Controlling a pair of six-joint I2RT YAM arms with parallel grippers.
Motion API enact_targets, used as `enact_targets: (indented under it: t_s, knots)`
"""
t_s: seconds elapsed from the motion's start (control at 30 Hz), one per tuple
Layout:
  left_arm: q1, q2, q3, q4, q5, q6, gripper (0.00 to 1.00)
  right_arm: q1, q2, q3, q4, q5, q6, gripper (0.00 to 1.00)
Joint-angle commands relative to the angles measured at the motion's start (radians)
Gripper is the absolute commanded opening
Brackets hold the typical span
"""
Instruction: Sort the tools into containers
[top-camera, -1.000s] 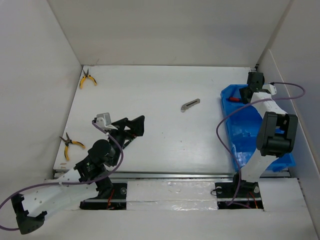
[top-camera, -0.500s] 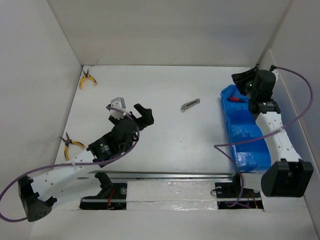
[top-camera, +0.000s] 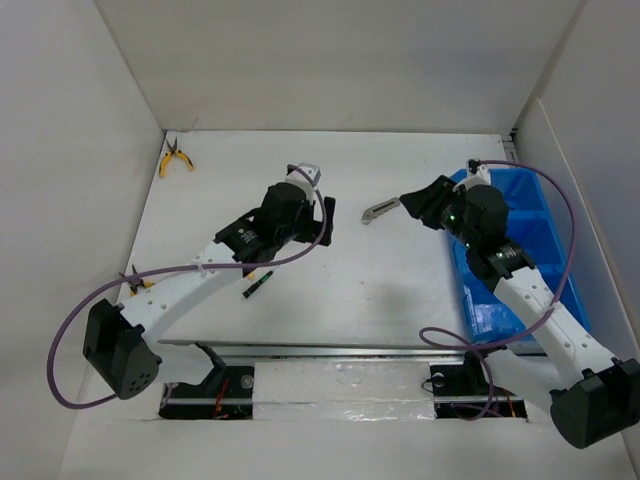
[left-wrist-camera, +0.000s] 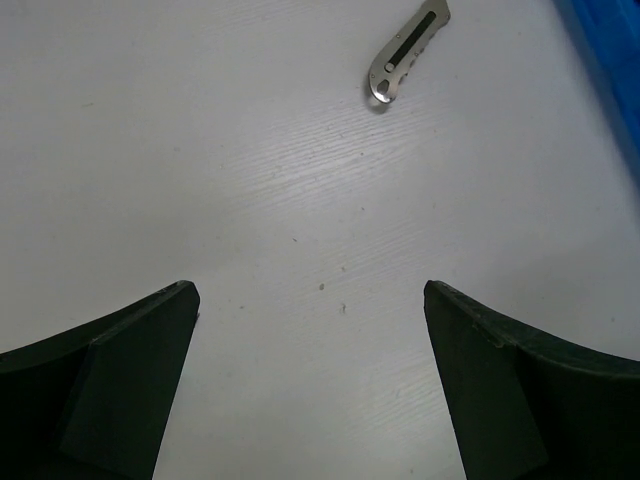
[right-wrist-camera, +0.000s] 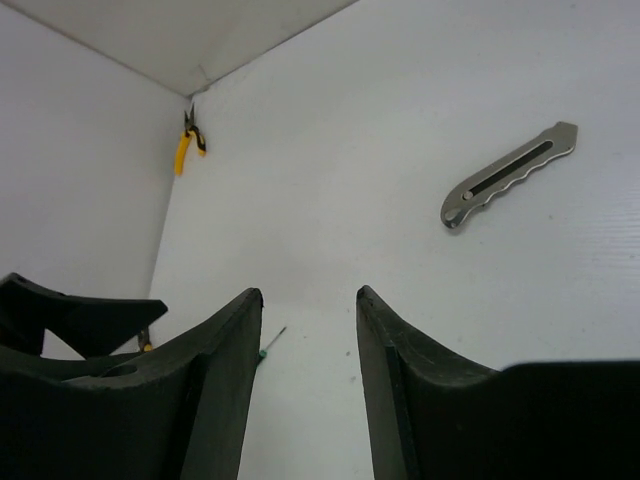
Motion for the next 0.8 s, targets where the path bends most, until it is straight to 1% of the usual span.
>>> enact_targets:
  t_s: [0.0,0.03,0.1,0.13,0.2,0.27,0.3,0.33,0.4,0.47,0.53,0.67,0.7,0.77]
  knots:
    - [0.039,0.031,0.099,-0.111,0.11,0.237,0.94,-0.019,-0.029,-0.021,0.096,-0.012,-0.041,0.49]
    - [0.051,0.055,0.102,-0.146,0.121,0.264,0.94,-0.028,-0.023,-0.015,0.095,-0.037,-0.039,0.49]
    - [0.091,0.069,0.093,-0.166,0.125,0.299,0.94,-0.049,-0.009,-0.003,0.075,-0.058,-0.041,0.49]
    - [0.111,0.075,0.083,-0.178,0.134,0.362,0.94,-0.049,0.002,0.005,0.076,-0.068,-0.038,0.49]
    - [0.157,0.075,0.041,-0.181,0.165,0.409,0.93,-0.077,0.005,0.017,0.029,-0.095,-0.039,0.49]
    - [0.167,0.067,0.0,-0.163,0.147,0.474,0.93,-0.092,-0.012,0.016,0.025,-0.117,-0.044,0.49]
    - [0.177,0.064,-0.044,-0.152,0.113,0.488,0.93,-0.101,-0.018,0.002,0.041,-0.124,-0.045,0.49]
    - [0.177,0.061,-0.083,-0.135,0.069,0.533,0.92,-0.115,-0.032,-0.009,0.051,-0.134,-0.047,0.49]
    - [0.177,0.064,-0.098,-0.138,0.078,0.581,0.93,-0.128,-0.047,-0.012,0.05,-0.137,-0.049,0.49]
    - [0.188,0.11,-0.073,-0.215,0.107,0.612,0.92,-0.14,-0.066,-0.015,0.045,-0.14,-0.05,0.49]
    - [0.199,0.159,-0.042,-0.256,0.095,0.615,0.9,-0.154,-0.075,-0.02,0.045,-0.144,-0.047,0.49]
    - [0.211,0.23,-0.014,-0.298,0.147,0.591,0.84,-0.177,-0.081,-0.035,0.058,-0.167,-0.047,0.49]
    - [0.211,0.242,-0.005,-0.308,0.153,0.589,0.8,-0.177,-0.08,-0.037,0.061,-0.171,-0.045,0.49]
    - [0.211,0.274,0.006,-0.339,0.159,0.585,0.77,-0.186,-0.073,-0.04,0.061,-0.19,-0.044,0.49]
